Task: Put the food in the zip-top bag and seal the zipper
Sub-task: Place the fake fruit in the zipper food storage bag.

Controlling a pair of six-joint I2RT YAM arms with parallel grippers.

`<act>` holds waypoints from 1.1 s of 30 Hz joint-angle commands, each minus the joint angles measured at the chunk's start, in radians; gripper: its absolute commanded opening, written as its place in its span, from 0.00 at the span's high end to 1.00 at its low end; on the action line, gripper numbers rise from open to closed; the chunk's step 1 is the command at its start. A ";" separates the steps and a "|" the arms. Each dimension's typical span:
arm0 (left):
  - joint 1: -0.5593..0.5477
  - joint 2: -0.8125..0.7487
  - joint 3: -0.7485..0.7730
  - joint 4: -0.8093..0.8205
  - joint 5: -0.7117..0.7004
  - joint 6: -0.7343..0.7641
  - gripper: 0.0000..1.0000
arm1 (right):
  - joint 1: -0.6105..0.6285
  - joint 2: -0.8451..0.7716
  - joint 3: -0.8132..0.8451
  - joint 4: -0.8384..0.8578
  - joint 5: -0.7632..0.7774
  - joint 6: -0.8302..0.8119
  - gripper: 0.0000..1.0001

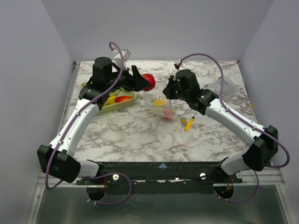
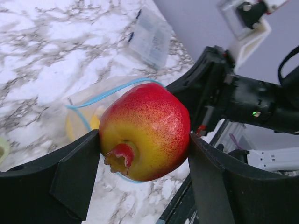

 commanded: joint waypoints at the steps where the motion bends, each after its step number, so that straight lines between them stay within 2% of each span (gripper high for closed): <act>1: -0.075 -0.004 -0.035 0.214 0.055 -0.088 0.53 | -0.003 0.003 0.014 0.013 -0.041 0.031 1.00; 4: -0.109 0.017 -0.034 0.205 0.040 -0.078 0.51 | -0.003 -0.004 0.008 0.019 -0.037 0.035 0.99; 6: -0.112 0.023 -0.038 0.193 0.034 -0.073 0.41 | -0.003 -0.006 0.012 0.015 -0.031 0.037 1.00; 8: -0.113 0.022 -0.044 0.186 0.034 -0.061 0.24 | -0.002 -0.011 0.011 0.015 -0.028 0.038 1.00; 15: -0.112 0.001 -0.033 0.132 -0.008 0.012 0.06 | -0.003 -0.009 0.005 0.021 -0.016 0.032 0.99; 20: -0.109 -0.009 -0.026 0.103 -0.062 0.037 0.04 | -0.003 -0.003 0.003 0.021 -0.017 0.031 1.00; 23: -0.098 -0.023 -0.029 0.080 -0.153 0.038 0.05 | -0.002 -0.004 -0.006 0.027 -0.015 0.028 1.00; 26: -0.064 -0.037 -0.045 0.064 -0.258 -0.005 0.06 | -0.004 -0.005 -0.004 0.019 -0.011 0.023 1.00; 33: 0.057 -0.043 -0.117 0.056 -0.381 -0.131 0.07 | -0.003 -0.005 -0.003 0.017 -0.001 0.013 1.00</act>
